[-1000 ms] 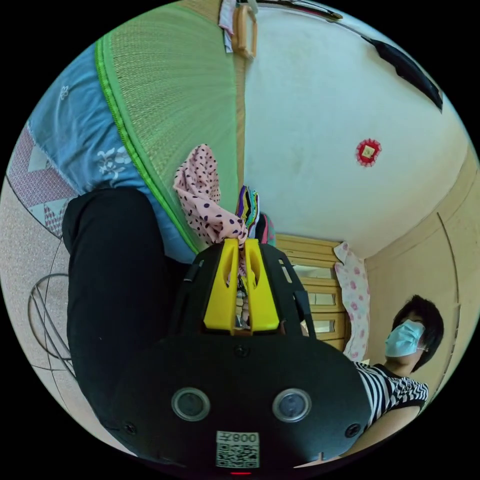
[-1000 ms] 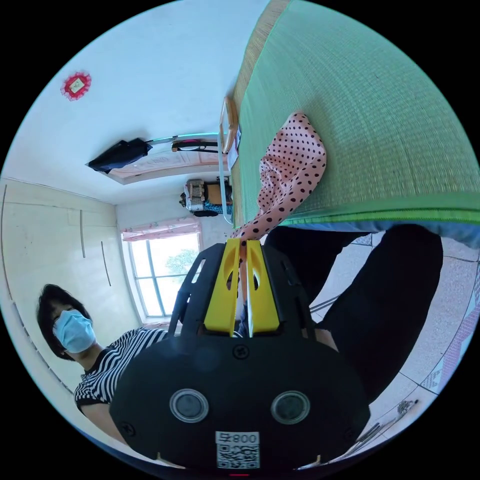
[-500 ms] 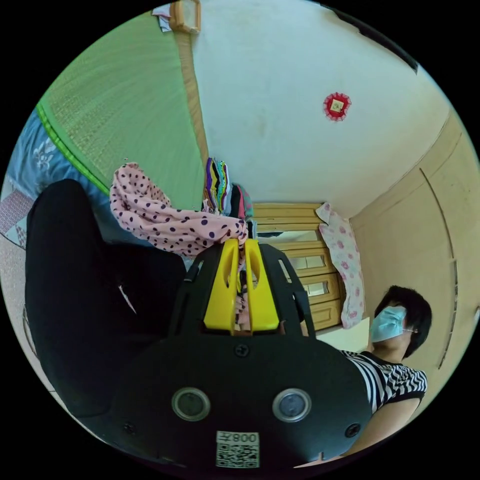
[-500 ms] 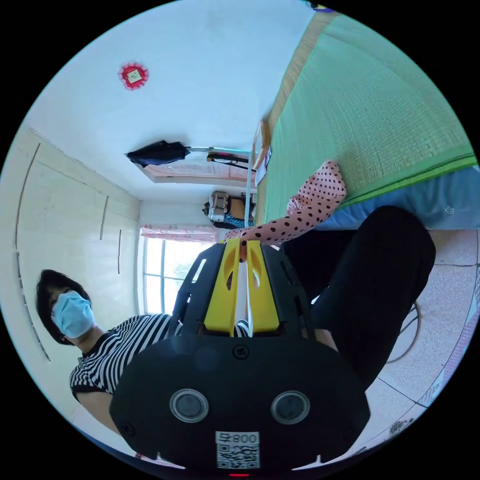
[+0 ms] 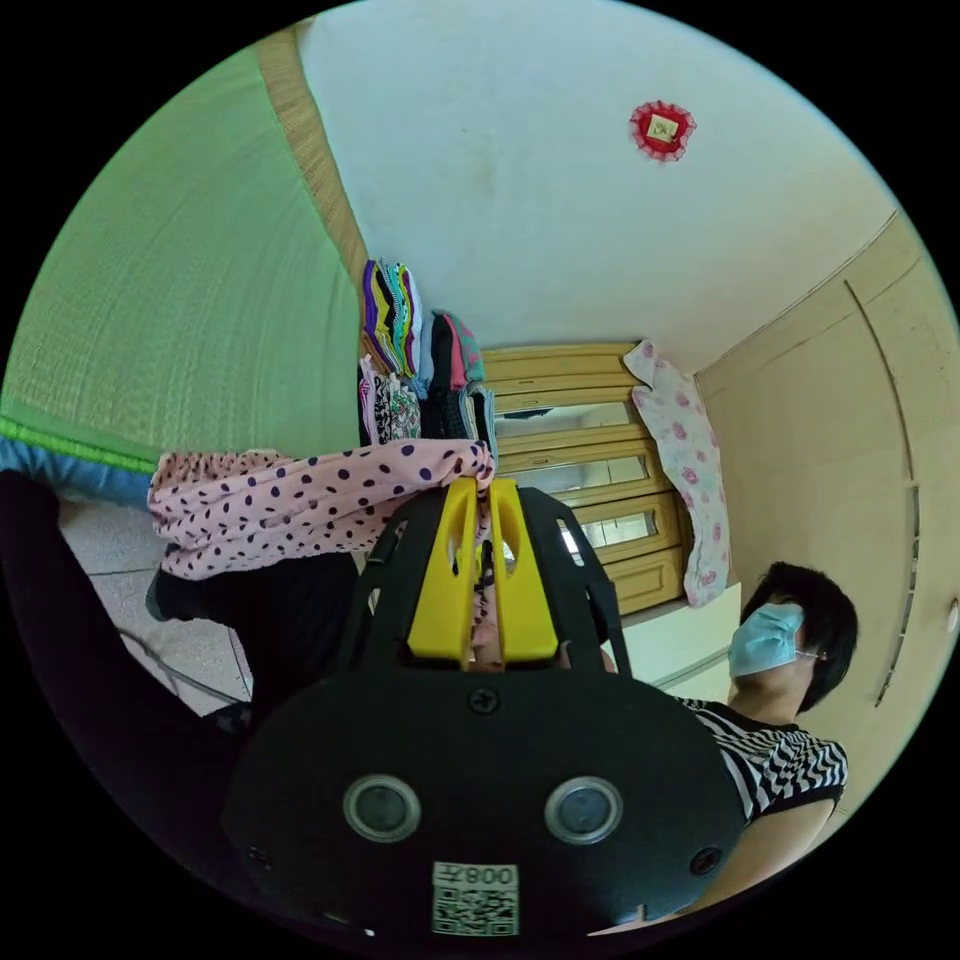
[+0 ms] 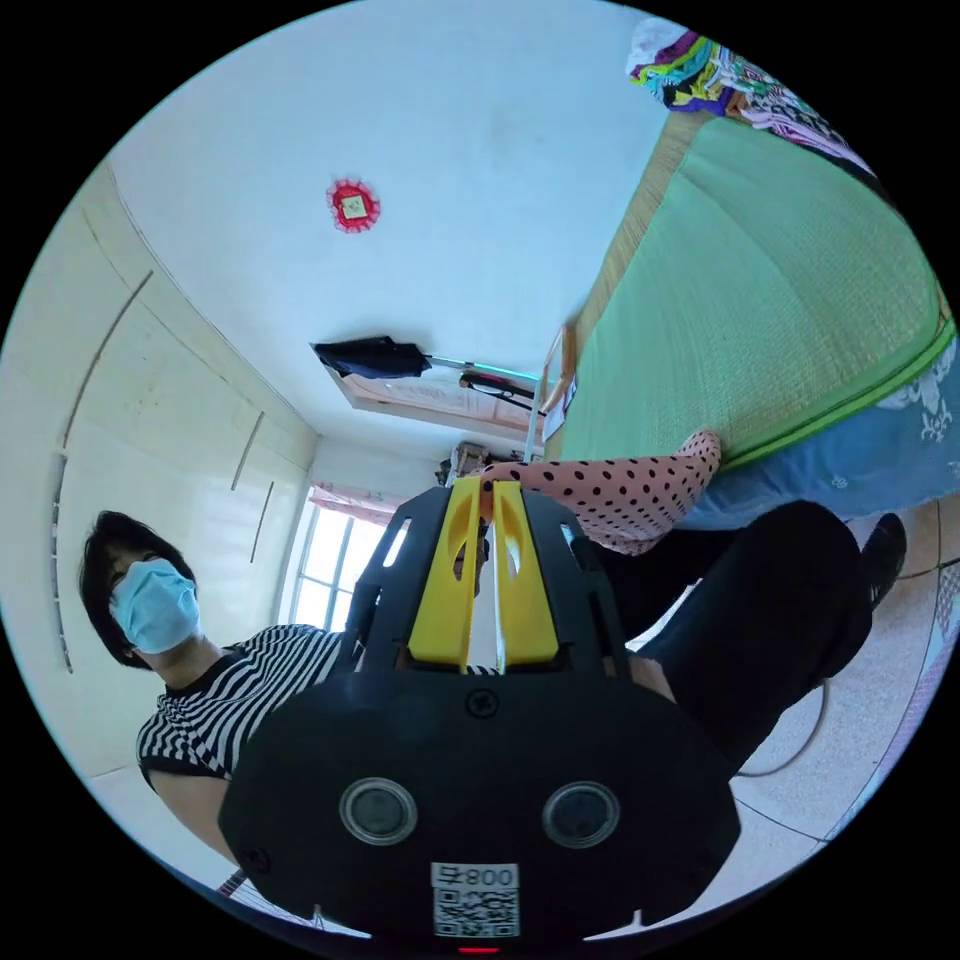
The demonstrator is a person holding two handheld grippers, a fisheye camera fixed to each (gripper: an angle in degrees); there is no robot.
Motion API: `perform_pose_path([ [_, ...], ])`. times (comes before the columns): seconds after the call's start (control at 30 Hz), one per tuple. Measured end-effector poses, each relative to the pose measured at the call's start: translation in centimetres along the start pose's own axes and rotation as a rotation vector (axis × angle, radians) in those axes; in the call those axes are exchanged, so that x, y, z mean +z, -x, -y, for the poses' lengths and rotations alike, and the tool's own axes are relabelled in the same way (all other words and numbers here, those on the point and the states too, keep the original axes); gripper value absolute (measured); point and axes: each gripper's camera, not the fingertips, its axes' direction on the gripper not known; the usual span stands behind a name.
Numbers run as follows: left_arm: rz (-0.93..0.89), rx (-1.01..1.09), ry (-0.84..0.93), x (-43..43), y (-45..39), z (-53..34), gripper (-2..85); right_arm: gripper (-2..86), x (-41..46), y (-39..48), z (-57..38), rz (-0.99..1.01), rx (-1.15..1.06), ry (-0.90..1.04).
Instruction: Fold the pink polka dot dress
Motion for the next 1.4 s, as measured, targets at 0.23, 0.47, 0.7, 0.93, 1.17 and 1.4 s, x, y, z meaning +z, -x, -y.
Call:
perform_pose_path([
  [0.23,0.025,0.059,0.075,13.1,1.1,7.5,2.1,2.1,-9.4,-0.7,7.9,-0.042,-0.044,-0.037],
  [0.47,0.035,0.167,0.094,28.9,1.9,17.9,2.1,2.0,-20.6,-1.3,22.4,-0.126,-0.095,-0.086],
  [0.7,0.007,0.320,0.121,44.6,0.5,25.9,2.0,2.0,-33.8,2.7,36.8,-0.219,-0.223,-0.185],
  [0.93,-0.004,0.371,0.320,62.0,4.7,25.9,2.2,2.0,-48.6,3.6,37.4,-0.407,-0.274,-0.272],
  [1.17,0.123,0.092,0.538,73.7,17.3,20.1,2.2,1.9,-60.6,-11.6,30.0,-0.483,0.094,-0.334],
  [1.4,0.199,0.299,0.583,78.5,16.8,19.5,2.4,1.8,-64.9,-14.0,27.2,-0.458,0.072,-0.323],
])
